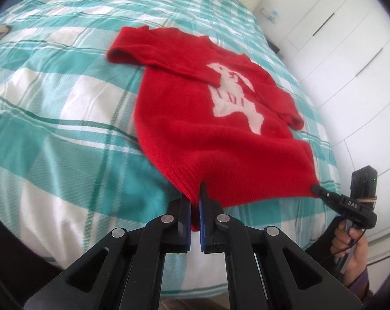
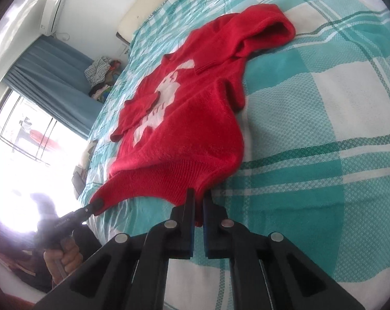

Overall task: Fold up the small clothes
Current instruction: 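Pull the hem with both grippers to straighten the sweater, then open, then grasp a sweater sleeve with the right gripper and lift it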

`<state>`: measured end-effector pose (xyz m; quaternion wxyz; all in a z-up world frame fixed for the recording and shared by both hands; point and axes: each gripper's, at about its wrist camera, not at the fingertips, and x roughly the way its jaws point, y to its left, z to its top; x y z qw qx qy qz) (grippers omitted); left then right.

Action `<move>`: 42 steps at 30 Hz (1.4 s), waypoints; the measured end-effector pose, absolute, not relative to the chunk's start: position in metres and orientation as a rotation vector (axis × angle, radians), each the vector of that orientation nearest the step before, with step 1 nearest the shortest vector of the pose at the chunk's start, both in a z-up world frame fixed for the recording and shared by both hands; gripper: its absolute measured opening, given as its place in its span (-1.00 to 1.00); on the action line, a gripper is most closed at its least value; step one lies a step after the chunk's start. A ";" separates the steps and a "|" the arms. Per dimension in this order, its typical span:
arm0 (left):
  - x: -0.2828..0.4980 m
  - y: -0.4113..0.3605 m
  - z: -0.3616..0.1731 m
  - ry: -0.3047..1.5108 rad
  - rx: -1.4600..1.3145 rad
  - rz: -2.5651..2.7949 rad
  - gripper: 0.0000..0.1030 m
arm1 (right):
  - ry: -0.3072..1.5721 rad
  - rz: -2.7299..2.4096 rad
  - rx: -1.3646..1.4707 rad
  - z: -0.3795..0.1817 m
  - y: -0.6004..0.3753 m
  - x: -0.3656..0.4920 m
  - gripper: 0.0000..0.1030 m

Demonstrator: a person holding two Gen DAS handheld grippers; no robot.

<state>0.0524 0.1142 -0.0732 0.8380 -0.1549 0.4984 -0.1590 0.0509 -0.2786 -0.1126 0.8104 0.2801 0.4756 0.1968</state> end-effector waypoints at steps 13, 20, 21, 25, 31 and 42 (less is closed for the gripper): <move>0.047 0.109 -0.110 1.183 -0.165 -0.296 -0.95 | 1.209 0.357 0.458 -0.150 -0.256 0.021 -0.91; 0.036 0.107 -0.112 1.172 -0.111 -0.260 -0.95 | 1.206 0.274 0.414 -0.130 -0.259 0.011 -0.93; 0.038 0.103 -0.119 1.179 -0.100 -0.247 -0.95 | 1.221 0.261 0.380 -0.137 -0.253 0.011 -0.93; 0.037 0.099 -0.126 1.174 -0.070 -0.218 -0.93 | 1.232 0.219 0.320 -0.157 -0.243 0.015 -0.93; 0.028 0.099 -0.116 1.156 -0.041 -0.181 -0.06 | 1.226 0.263 0.227 -0.147 -0.238 0.010 -0.65; 0.045 0.109 -0.027 0.794 -0.159 -0.166 0.82 | 0.905 0.071 -0.247 -0.027 -0.274 0.078 0.26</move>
